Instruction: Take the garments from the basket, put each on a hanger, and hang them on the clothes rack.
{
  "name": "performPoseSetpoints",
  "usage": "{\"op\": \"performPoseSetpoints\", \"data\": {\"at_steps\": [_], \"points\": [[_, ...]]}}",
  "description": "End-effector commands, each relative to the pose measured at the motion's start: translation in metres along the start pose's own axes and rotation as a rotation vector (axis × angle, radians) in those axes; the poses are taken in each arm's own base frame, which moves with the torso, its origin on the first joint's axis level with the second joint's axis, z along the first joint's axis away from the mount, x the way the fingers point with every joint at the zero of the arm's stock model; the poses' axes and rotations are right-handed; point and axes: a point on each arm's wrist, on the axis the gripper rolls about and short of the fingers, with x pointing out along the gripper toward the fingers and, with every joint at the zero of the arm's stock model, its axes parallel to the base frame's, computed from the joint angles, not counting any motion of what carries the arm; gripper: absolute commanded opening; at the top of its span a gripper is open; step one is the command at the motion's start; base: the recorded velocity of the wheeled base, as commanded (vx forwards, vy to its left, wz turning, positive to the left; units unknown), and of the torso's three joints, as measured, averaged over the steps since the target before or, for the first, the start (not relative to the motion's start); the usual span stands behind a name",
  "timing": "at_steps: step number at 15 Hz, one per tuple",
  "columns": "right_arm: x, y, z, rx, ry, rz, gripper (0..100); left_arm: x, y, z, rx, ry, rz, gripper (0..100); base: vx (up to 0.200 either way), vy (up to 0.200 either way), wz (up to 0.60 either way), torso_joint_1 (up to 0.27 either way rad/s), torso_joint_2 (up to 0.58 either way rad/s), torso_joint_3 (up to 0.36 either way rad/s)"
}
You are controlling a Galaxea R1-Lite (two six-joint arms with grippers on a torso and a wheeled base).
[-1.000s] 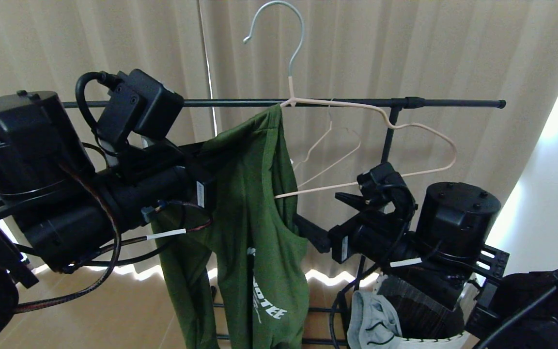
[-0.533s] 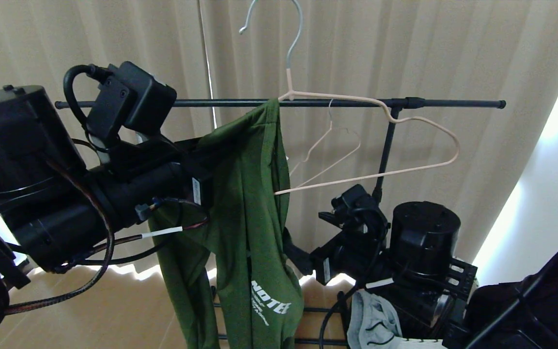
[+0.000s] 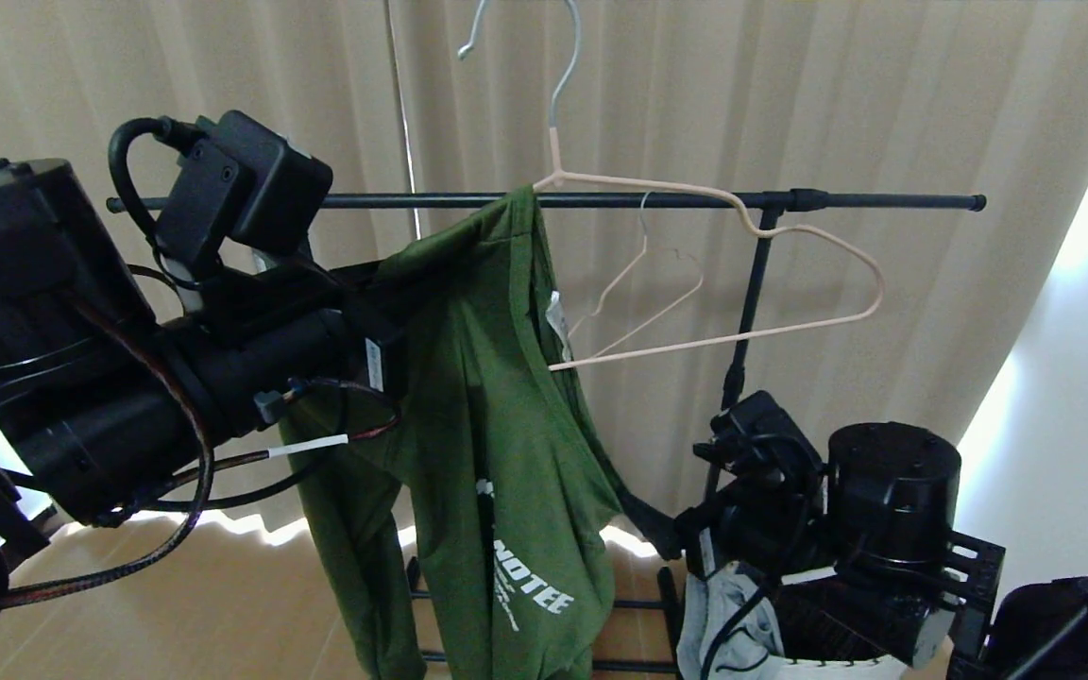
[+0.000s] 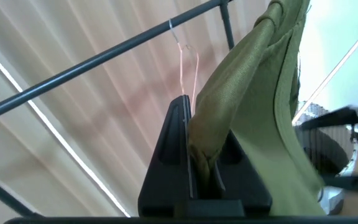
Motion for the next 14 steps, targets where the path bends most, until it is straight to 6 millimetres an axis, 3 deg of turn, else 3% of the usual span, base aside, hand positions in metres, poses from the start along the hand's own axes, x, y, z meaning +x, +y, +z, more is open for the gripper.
{"op": "performPoseSetpoints", "data": {"at_steps": [1, 5, 8, 9, 14], "points": [[-0.015, -0.026, 0.002, -0.003, -0.01, -0.082, 100, -0.001, 0.001, -0.002, 0.001, 0.007, 0.006, 0, 0.0, 0.0, 0.0, 0.0, 0.0, 0.0], [-0.029, -0.075, 0.006, -0.025, -0.021, -0.261, 100, -0.006, 0.001, -0.012, 0.016, 0.05, 0.005, 0, 0.0, 0.0, 0.0, 0.0, 0.0, 0.0], [-0.037, -0.092, 0.014, -0.039, -0.05, -0.327, 100, -0.009, 0.0, -0.02, 0.045, 0.08, 0.006, 0, 0.0, 0.0, 0.0, 0.0, 0.0, 0.0], [-0.04, -0.094, 0.018, -0.038, -0.069, -0.337, 0, -0.01, -0.001, -0.023, 0.053, 0.092, 0.002, 0, 0.0, 0.0, 0.0, 0.0, 0.0, 0.0], [-0.047, -0.096, 0.05, -0.043, -0.183, -0.35, 0, -0.013, -0.004, -0.036, 0.078, 0.176, 0.024, 0, 0.0, 0.0, 0.0, 0.0, 0.0, 0.0]]}}
